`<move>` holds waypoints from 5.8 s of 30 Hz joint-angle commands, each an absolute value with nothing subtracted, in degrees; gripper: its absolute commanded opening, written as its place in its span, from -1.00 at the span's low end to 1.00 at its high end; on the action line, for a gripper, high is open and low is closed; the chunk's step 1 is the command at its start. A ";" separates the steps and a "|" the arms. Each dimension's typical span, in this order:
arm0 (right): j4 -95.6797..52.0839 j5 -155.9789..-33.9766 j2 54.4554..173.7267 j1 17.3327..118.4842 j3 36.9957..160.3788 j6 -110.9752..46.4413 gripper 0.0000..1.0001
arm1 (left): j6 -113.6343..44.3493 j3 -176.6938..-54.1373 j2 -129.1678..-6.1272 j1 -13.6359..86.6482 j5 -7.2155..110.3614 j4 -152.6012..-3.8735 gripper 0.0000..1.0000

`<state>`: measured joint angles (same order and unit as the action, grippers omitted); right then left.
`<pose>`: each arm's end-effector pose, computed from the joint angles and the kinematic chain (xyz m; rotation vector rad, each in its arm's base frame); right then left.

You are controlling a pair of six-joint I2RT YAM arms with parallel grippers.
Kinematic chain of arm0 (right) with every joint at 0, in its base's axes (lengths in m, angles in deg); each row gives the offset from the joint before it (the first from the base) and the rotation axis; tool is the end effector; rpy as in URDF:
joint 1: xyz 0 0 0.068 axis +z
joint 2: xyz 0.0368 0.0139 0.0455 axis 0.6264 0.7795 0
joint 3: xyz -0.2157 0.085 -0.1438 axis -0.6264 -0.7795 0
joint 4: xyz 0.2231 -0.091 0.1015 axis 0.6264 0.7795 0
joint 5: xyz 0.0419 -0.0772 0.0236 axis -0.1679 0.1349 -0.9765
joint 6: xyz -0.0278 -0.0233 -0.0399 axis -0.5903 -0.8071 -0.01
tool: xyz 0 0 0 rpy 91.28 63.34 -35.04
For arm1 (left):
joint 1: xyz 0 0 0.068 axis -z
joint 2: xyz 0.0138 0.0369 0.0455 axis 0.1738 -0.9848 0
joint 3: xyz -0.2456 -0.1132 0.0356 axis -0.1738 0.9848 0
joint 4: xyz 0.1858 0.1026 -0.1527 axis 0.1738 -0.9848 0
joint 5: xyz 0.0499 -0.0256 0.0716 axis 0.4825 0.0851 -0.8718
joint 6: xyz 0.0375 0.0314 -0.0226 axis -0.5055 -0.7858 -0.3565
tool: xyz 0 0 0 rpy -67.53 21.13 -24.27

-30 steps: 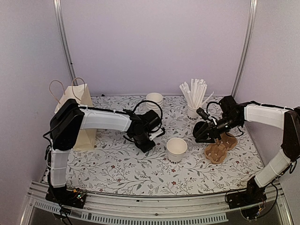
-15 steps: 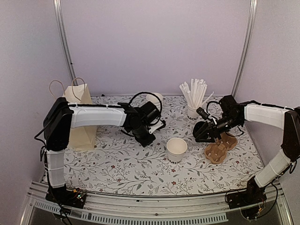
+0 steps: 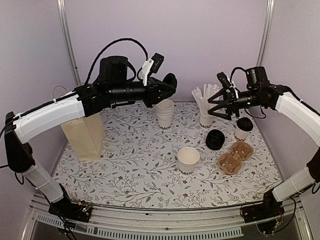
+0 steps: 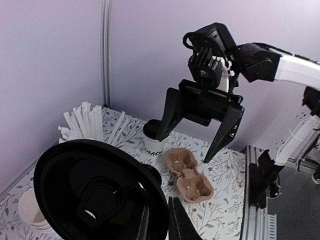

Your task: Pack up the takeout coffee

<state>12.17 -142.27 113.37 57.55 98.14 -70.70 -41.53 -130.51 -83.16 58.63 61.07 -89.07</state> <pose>0.2726 0.1233 0.3505 -1.3005 1.6137 0.9347 0.2417 -0.2908 0.3986 0.9136 1.6396 -0.9321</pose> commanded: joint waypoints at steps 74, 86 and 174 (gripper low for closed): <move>1.96 -128.32 126.93 79.20 124.68 -50.54 0.83 | -0.38 -101.46 -84.04 52.11 73.34 -16.23 -0.69; 1.25 -122.51 128.80 80.53 125.07 -49.55 0.97 | 4.00 -101.76 -86.43 52.22 73.98 -9.69 -0.69; 56.05 -91.35 145.16 89.33 128.08 -89.21 0.35 | -9.23 -104.09 -105.97 60.63 63.35 -55.65 0.99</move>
